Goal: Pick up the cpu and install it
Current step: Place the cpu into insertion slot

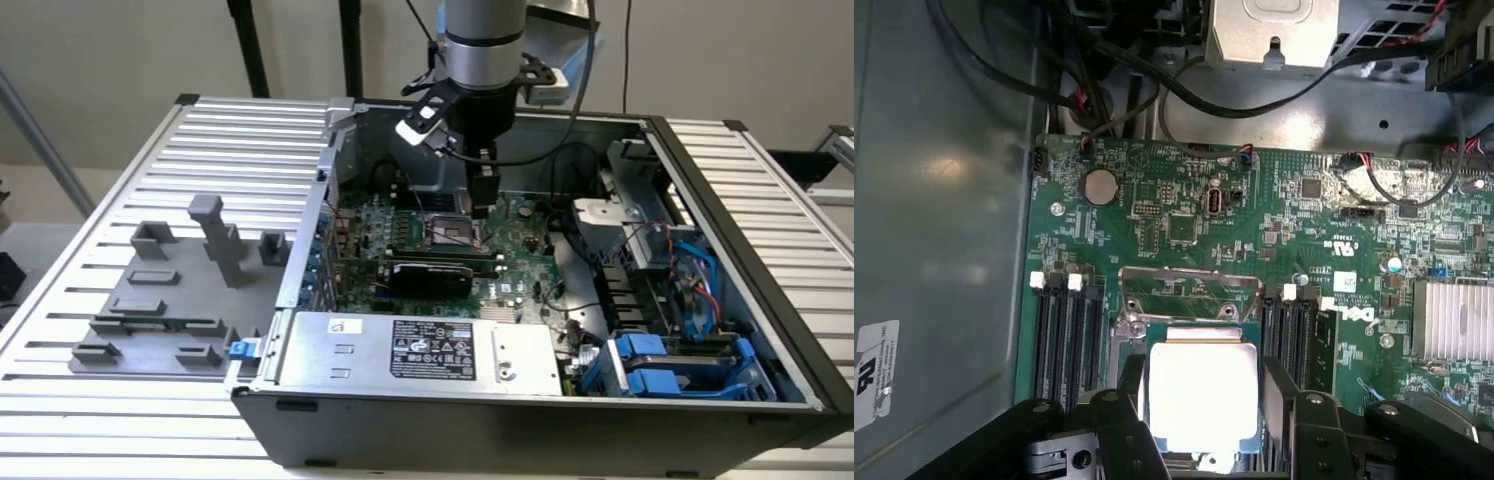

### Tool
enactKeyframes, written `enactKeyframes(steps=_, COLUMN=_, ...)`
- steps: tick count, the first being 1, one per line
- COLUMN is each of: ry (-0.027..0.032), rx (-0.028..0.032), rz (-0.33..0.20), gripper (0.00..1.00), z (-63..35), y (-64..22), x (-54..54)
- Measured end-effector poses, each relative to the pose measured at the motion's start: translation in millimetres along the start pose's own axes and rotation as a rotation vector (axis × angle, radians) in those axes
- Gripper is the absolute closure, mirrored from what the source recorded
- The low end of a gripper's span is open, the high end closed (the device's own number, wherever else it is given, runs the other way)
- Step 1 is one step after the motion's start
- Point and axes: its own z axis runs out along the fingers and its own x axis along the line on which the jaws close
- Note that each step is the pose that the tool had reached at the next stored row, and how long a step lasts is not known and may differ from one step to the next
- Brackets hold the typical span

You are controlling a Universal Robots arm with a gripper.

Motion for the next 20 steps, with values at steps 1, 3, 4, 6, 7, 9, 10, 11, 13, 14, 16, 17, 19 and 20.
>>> enactKeyframes(steps=1, ry=0.0001, rx=0.0071, rz=0.001, gripper=0.45, z=0.4, y=-0.6, x=0.1)
enactKeyframes(steps=3, ry=0.0001, rx=0.0219, rz=0.004, gripper=0.45, z=1.0, y=-2.1, x=0.1)
enactKeyframes(steps=4, ry=0.0001, rx=0.0279, rz=0.006, gripper=0.45, z=1.5, y=-2.8, x=0.1)
enactKeyframes(steps=6, ry=0.0002, rx=0.0373, rz=0.008, gripper=0.45, z=2.6, y=-4.7, x=0.2)
enactKeyframes(steps=7, ry=-0.0004, rx=0.0379, rz=0.01, gripper=0.45, z=3.8, y=-6.3, x=0.3)
enactKeyframes(steps=9, ry=-0.0017, rx=0.0383, rz=0.013, gripper=0.45, z=6.3, y=-10.0, x=0.4)
enactKeyframes(steps=10, ry=-0.0019, rx=0.0383, rz=0.014, gripper=0.45, z=7.5, y=-11.5, x=0.5)
enactKeyframes(steps=11, ry=-0.0022, rx=0.0385, rz=0.016, gripper=0.45, z=8.8, y=-13.0, x=0.7)
enactKeyframes(steps=13, ry=-0.0027, rx=0.0386, rz=0.022, gripper=0.45, z=12.2, y=-15.5, x=1.4)
enactKeyframes(steps=14, ry=-0.003, rx=0.0388, rz=0.024, gripper=0.45, z=13.9, y=-16.3, x=1.7)
enactKeyframes(steps=16, ry=-0.0035, rx=0.0389, rz=0.031, gripper=0.45, z=17.4, y=-17.3, x=2.4)
enactKeyframes(steps=17, ry=-0.0037, rx=0.0389, rz=0.034, gripper=0.45, z=19.2, y=-17.6, x=2.8)
enactKeyframes(steps=19, ry=-0.004, rx=0.039, rz=0.038, gripper=0.45, z=22.7, y=-17.9, x=3.8)
enactKeyframes(steps=20, ry=-0.0038, rx=0.039, rz=0.039, gripper=0.45, z=24.2, y=-18.0, x=4.1)
